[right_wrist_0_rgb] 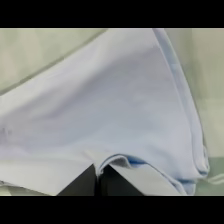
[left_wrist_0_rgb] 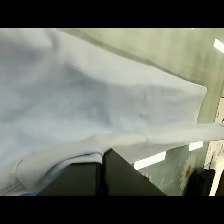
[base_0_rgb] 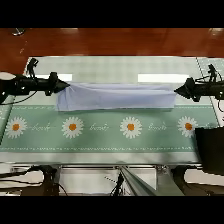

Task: Fold the shirts.

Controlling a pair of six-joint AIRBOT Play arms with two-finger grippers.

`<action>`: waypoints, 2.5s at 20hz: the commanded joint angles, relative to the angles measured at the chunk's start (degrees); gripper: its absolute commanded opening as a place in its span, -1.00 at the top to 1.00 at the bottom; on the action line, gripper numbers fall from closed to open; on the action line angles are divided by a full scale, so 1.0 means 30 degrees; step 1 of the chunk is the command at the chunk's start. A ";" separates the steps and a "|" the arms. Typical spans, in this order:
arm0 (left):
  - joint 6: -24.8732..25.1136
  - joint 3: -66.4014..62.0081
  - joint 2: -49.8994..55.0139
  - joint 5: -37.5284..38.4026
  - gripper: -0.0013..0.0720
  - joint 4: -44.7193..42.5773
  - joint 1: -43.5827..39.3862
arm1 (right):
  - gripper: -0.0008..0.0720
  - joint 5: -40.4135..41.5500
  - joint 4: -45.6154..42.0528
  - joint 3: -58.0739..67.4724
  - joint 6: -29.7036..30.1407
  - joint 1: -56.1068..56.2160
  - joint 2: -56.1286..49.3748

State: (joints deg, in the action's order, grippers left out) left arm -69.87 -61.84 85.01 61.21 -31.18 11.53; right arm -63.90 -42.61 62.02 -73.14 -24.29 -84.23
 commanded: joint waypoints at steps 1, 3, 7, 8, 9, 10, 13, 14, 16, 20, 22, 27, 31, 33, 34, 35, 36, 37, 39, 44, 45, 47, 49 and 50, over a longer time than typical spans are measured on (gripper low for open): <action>-0.1792 -0.4189 0.3679 0.0444 0.91 -0.0692 -0.0517 | 0.91 0.0685 0.0029 0.2273 -0.0947 0.0918 -0.2251; -0.1749 -0.5166 0.4772 0.0619 0.80 -0.1406 -0.0539 | 0.81 0.0860 0.0036 0.2849 -0.0954 0.1013 -0.3220; -0.1989 -0.6011 0.5187 0.3752 -0.95 -0.3308 0.0743 | -0.73 0.0095 -0.0532 0.3577 -0.0889 0.0459 -0.3730; -0.2543 -0.6535 0.5071 0.5362 -0.94 -0.4976 0.1668 | -0.72 -0.0627 -0.0852 0.3934 -0.0896 0.0015 -0.3723; -0.3366 -0.6819 0.4794 0.6645 -0.94 -0.6659 0.2630 | -0.72 -0.1377 -0.1071 0.4233 -0.0896 -0.0561 -0.3730; -0.3978 -0.6776 0.4291 0.7490 -0.94 -0.8153 0.3636 | -0.72 -0.1851 -0.1195 0.4306 -0.0896 -0.1086 -0.3723; -0.3453 -0.4575 0.1450 0.6098 -0.94 -1.0258 0.6164 | -0.72 -0.2273 -0.3351 0.4262 -0.1195 -0.1661 -0.3840; -0.3381 -0.2958 0.0153 0.4488 -0.94 -1.0112 0.6608 | -0.72 -0.2062 -0.3832 0.4240 -0.1246 -0.1501 -0.3963; -0.2477 0.0532 -0.2521 0.1173 -0.94 -0.8502 0.6725 | -0.72 -0.2004 -0.3512 0.4240 -0.1239 -0.1144 -0.4575; 0.1035 0.6441 -0.7038 -0.1282 -0.94 -0.3373 0.4896 | -0.72 -0.2127 -0.3235 0.4240 -0.1253 0.0211 -0.5909; 0.1144 0.7657 -0.7810 -0.1399 -0.94 -0.3031 0.3242 | -0.72 -0.2208 -0.2732 0.4240 -0.1093 0.1158 -0.6273; 0.1144 0.7548 -0.7614 -0.2295 -0.91 -0.2929 -0.1049 | 0.91 -0.2659 -0.1989 0.4408 -0.0787 0.2441 -0.5756; 0.1290 0.6564 -0.7614 -0.2433 0.90 -0.2608 -0.2980 | 0.91 -0.4517 -0.3286 0.4342 -0.0109 0.1137 -0.2543; 0.1268 0.5923 -0.7570 -0.2776 0.91 -0.2688 -0.4619 | 0.91 -0.5209 -0.3789 0.3286 0.0379 0.0605 0.0131; 0.0423 0.5311 -0.7300 -0.2849 0.91 -0.3504 -0.5887 | 0.91 -0.5253 -0.3810 0.2251 0.0663 0.0481 0.1821; -0.1355 0.4503 -0.6768 -0.3031 0.91 -0.5289 -0.7249 | 0.91 -0.5282 -0.3869 0.1202 0.0787 0.0386 0.3490; -0.2769 0.3490 -0.5967 -0.3417 0.91 -0.7300 -0.8888 | 0.91 -0.5268 -0.3861 0.0066 0.0780 0.0379 0.5238; -0.3534 0.2346 -0.4918 -0.3818 0.91 -0.8699 -1.0411 | 0.91 -0.5268 -0.3840 -0.1122 0.0765 0.0379 0.7125; -0.4102 -0.0270 -0.2295 -0.4226 0.91 -0.9027 -1.2794 | 0.91 -0.5311 -0.3694 -0.3089 0.0102 0.0401 1.0455; -0.4809 -0.8240 0.5799 -0.2164 0.91 -0.7774 -1.6531 | 0.91 -0.5683 -0.3402 -0.5195 -0.1938 0.0401 1.5708; -0.4809 -0.9748 0.7198 -0.1661 0.91 -0.6834 -1.7114 | 0.91 -0.5705 -0.3082 -0.5195 -0.1982 0.0401 1.6160; -0.4809 -1.1788 0.9296 -0.1020 0.91 -0.4728 -1.8127 | 0.91 -0.5792 -0.2455 -0.5202 -0.1989 0.0401 1.6597; -0.4721 -1.2488 1.0557 -0.0954 0.91 -0.2433 -1.9220 | 0.91 -0.5829 -0.2018 -0.5202 -0.1982 0.0401 1.6604; -0.4277 -1.2480 1.0994 -0.0838 0.91 -0.1741 -1.9868 | 0.91 -0.5705 -0.1931 -0.5195 -0.1989 0.0401 1.6604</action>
State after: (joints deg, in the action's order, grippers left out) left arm -83.66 -94.52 111.48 56.40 -44.97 -43.22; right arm -81.17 -50.35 46.94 -78.48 -23.09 -36.18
